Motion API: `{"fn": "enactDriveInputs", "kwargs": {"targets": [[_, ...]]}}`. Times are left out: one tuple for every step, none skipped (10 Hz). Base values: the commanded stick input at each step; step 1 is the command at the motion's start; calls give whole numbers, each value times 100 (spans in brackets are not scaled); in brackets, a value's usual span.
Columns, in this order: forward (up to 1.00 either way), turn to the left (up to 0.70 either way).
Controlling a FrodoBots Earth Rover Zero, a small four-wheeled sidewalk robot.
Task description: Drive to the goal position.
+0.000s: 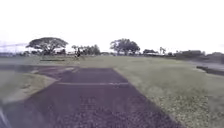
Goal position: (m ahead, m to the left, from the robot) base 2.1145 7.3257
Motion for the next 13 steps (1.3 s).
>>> {"fn": "enactDriveInputs", "kwargs": {"targets": [[70,0],[70,0],[70,0],[70,0],[70,0],[70,6],[70,16],[70,24],[70,30],[70,31],[70,31],[70,31],[70,31]]}}
